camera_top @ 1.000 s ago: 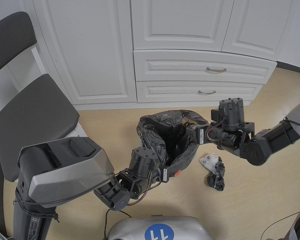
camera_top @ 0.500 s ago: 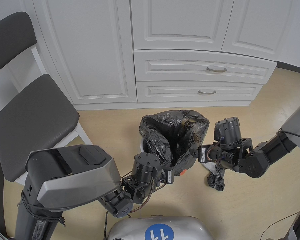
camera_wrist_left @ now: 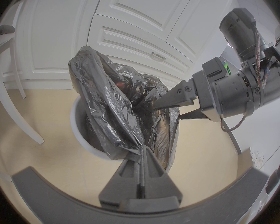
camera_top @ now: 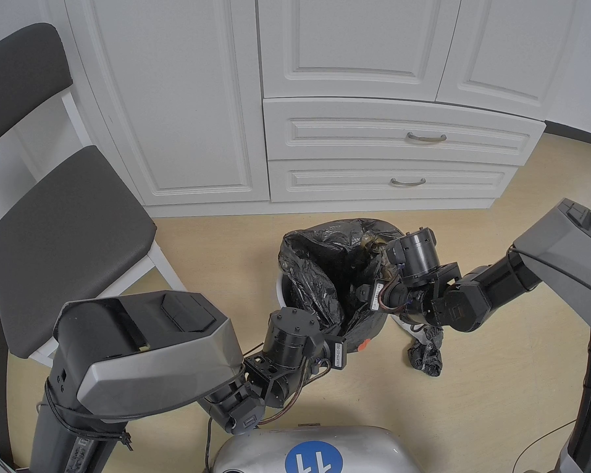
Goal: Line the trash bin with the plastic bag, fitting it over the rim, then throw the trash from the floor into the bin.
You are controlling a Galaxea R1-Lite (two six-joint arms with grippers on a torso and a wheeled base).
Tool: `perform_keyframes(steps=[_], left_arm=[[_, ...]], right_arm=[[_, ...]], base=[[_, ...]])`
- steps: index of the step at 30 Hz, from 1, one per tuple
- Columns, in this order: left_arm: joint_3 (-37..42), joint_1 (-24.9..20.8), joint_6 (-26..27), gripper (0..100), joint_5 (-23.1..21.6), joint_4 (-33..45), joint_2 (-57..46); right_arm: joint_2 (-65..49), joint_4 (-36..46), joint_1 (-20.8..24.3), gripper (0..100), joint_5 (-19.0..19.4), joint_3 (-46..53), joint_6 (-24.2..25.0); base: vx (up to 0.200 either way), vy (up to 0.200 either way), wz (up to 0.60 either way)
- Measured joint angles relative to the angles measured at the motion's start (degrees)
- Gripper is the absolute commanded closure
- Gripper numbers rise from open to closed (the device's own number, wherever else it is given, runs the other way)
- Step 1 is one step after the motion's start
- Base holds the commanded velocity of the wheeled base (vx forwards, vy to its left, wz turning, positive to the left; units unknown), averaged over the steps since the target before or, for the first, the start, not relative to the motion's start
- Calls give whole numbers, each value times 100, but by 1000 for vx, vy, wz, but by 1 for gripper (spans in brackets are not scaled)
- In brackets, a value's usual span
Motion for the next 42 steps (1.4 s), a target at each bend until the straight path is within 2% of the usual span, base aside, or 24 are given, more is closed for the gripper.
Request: perform_keyframes(steps=[1, 2, 19, 20, 34, 38, 42], left_arm=[[1, 0, 0, 100, 0, 2, 0], [6, -1, 2, 0, -1, 2, 2], [194, -6, 98, 0, -50, 2, -39], [229, -6, 145, 0, -55, 2, -57], [505, -48, 344, 0, -105, 4, -286], [612, -37, 482, 0, -107, 11, -494], [795, 33, 706, 0, -110, 71, -887]], right_arm=[[37, 0, 10, 0, -2, -24, 7], [69, -2, 18, 0, 0, -44, 9], [260, 28, 33, 0, -11, -116, 11], [265, 26, 33, 100, -11, -116, 11], [483, 37, 60, 100, -38, -325, 243], [400, 39, 68, 100, -49, -207, 139], [130, 37, 105, 100, -35, 179, -241]], base=[[0, 0, 0], [0, 0, 0], [0, 0, 0], [0, 0, 0], [0, 0, 0], [0, 0, 0], [0, 0, 0]])
